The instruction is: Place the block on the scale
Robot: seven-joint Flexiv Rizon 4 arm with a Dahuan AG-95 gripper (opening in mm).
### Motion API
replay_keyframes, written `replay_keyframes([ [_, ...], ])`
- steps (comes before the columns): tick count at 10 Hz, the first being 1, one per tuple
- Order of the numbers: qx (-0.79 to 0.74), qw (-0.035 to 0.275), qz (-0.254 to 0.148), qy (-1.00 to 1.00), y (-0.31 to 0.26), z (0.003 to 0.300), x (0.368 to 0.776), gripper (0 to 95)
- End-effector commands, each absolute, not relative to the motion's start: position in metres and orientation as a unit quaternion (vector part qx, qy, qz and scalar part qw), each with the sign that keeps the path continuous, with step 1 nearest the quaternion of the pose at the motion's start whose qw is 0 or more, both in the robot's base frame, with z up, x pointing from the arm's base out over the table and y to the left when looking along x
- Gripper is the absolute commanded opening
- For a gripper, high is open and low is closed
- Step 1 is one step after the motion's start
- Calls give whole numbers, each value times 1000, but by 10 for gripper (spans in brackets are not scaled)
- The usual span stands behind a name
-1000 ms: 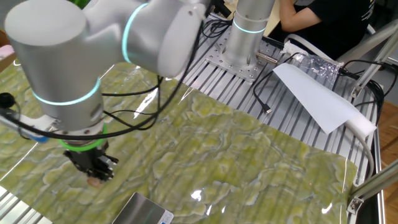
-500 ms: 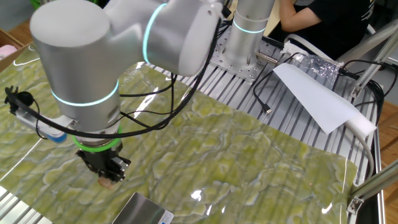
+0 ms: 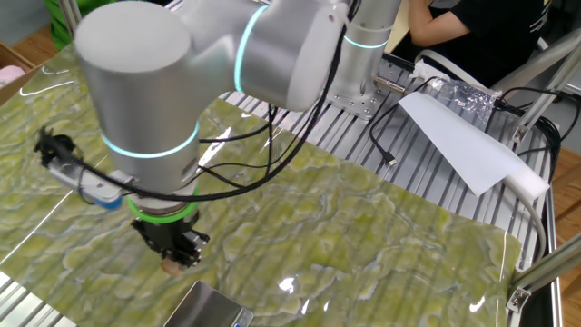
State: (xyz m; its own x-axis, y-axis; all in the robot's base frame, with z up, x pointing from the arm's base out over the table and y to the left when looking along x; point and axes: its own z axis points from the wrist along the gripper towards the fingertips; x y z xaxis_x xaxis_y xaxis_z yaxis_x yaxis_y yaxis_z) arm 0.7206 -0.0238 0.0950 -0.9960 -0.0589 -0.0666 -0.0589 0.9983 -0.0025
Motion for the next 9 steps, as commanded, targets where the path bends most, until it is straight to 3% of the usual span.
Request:
replay_keyframes([
  [1,-27,29,1,999,-19,96,720,0],
  [9,-2,20,1,1000,20,92,726,0],
])
